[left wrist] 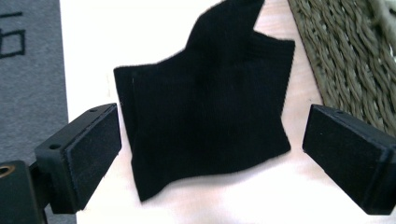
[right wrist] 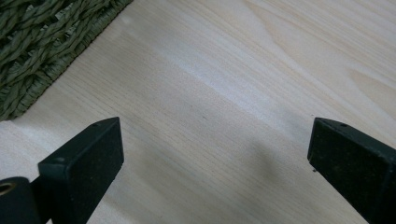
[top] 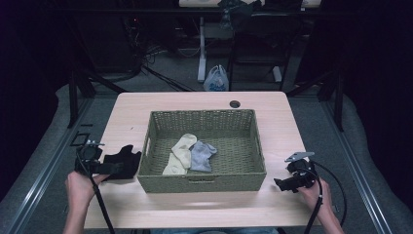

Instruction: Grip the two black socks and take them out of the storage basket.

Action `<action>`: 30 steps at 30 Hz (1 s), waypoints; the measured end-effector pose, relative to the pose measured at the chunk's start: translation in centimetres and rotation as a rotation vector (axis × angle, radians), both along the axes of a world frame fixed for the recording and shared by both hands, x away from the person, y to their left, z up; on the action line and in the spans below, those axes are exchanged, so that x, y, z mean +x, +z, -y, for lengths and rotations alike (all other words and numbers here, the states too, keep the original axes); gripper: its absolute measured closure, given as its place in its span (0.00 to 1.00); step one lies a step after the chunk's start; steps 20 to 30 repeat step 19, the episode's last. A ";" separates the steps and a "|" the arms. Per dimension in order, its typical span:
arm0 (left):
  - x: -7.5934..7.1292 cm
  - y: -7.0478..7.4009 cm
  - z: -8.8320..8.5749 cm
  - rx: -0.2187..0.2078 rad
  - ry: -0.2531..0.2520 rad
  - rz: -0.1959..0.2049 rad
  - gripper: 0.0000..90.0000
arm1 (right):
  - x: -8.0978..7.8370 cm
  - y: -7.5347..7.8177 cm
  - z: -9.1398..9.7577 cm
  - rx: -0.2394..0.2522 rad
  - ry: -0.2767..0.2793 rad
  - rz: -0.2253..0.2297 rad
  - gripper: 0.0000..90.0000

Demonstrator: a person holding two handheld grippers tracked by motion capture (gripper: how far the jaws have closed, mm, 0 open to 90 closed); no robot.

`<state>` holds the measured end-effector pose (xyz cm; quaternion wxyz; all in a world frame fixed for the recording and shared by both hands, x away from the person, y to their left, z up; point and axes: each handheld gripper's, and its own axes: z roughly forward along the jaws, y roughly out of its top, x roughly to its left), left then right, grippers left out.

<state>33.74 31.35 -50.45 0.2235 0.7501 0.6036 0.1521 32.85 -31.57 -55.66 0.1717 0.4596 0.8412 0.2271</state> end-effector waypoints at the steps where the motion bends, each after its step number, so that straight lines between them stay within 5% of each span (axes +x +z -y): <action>1: -0.3 -0.1 0.1 0.001 -0.002 0.002 0.03 | 0.0 0.0 0.0 0.000 0.004 0.001 0.03; 14: -5.4 -2.2 1.1 -0.017 -0.001 0.035 0.00 | -0.1 0.1 0.1 -0.007 0.003 0.003 0.03; 18: -5.6 -3.0 0.5 -0.050 0.022 0.030 0.00 | 0.0 0.0 0.0 -0.002 0.008 0.002 0.03; 30: -5.6 -3.2 0.4 -0.050 0.024 0.027 0.00 | 0.0 0.0 0.0 -0.006 0.009 0.005 0.03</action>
